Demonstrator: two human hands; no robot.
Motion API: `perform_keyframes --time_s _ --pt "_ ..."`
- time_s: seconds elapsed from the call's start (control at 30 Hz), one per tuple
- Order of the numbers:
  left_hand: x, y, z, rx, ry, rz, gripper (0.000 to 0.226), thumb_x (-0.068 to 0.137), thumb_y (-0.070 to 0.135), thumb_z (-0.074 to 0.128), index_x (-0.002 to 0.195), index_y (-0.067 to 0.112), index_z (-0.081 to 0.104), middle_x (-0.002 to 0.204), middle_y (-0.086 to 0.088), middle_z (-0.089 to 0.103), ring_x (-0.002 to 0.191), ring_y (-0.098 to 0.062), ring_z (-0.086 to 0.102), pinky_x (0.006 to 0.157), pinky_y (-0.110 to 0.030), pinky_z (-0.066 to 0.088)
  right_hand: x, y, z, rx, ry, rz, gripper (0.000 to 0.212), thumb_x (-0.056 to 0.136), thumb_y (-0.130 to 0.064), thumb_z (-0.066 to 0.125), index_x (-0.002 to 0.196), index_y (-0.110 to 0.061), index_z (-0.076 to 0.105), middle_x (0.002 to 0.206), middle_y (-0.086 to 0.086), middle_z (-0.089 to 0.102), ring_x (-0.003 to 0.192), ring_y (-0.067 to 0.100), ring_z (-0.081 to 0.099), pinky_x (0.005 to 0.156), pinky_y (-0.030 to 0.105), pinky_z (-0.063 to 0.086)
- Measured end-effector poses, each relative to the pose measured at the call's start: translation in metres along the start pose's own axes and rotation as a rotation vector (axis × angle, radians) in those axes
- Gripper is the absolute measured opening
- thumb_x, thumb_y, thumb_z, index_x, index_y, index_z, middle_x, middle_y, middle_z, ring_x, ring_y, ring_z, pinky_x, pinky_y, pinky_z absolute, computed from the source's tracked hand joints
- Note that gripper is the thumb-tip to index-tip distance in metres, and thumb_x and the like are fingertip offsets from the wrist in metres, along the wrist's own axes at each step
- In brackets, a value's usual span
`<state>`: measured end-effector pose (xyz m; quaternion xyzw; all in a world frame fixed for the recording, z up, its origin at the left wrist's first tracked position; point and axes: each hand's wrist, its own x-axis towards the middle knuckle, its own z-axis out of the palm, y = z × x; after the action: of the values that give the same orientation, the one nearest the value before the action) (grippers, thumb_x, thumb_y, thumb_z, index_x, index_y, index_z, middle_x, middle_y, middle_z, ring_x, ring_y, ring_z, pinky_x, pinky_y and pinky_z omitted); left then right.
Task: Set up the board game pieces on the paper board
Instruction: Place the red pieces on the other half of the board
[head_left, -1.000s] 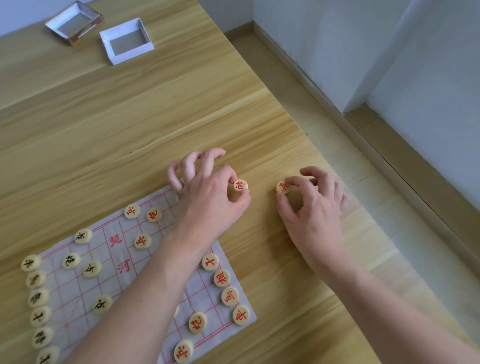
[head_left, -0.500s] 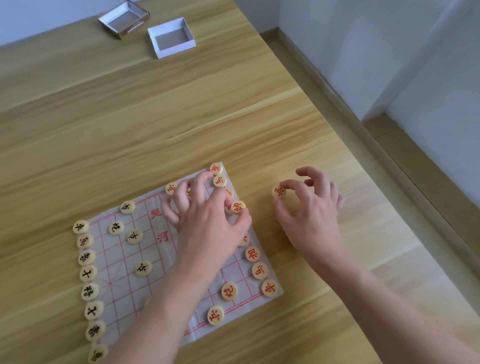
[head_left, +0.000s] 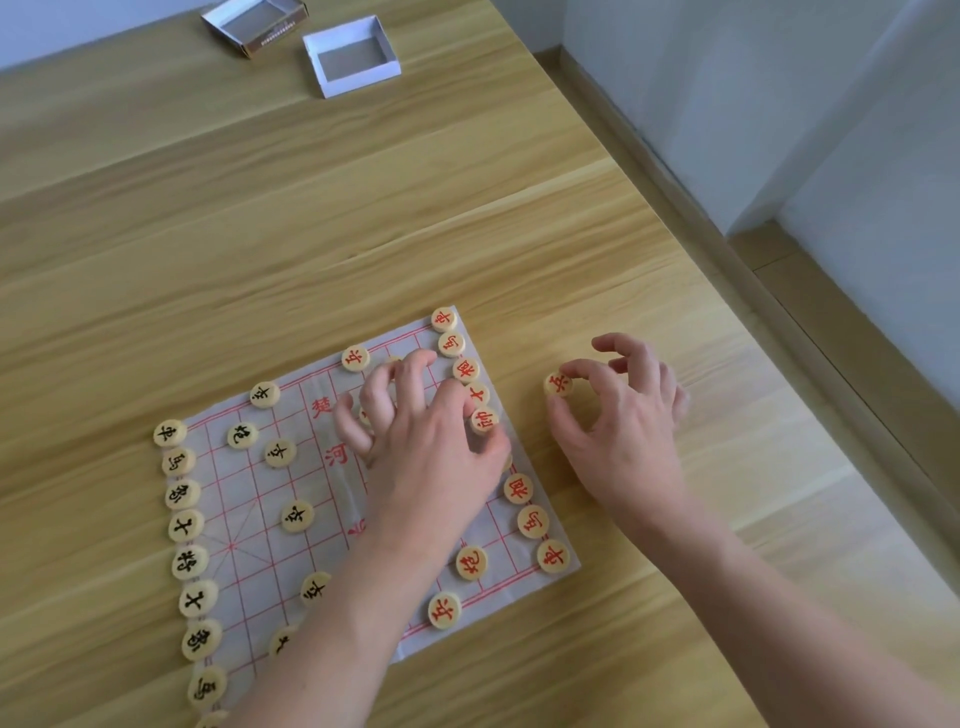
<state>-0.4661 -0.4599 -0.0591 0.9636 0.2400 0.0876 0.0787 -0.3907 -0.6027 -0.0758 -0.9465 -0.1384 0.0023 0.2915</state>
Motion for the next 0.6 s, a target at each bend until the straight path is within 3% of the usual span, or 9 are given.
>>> perform_keyframes --time_s 0.4,0.6 --pt "0.002 -0.007 0.003 -0.018 0.015 -0.028 0.022 0.070 0.053 0.060 0.068 0.031 0.057 0.126 0.009 0.052 0.125 -0.025 0.033 0.102 -0.059 0.020 -0.001 -0.009 0.003 0.008 0.003 -0.019 0.018 0.085 -0.038 0.065 0.100 -0.029 0.068 0.131 -0.006 0.043 0.119 0.019 0.041 0.103 0.041 0.023" --pt "0.008 -0.035 -0.007 -0.021 0.041 -0.093 0.009 0.078 0.033 0.055 0.073 0.029 0.062 0.126 0.009 0.052 0.124 -0.027 0.031 0.101 -0.059 0.020 -0.004 -0.026 0.006 -0.017 -0.106 -0.170 0.024 0.082 -0.041 0.063 0.103 -0.030 0.066 0.130 -0.007 0.042 0.114 0.016 0.042 0.095 0.032 0.017"
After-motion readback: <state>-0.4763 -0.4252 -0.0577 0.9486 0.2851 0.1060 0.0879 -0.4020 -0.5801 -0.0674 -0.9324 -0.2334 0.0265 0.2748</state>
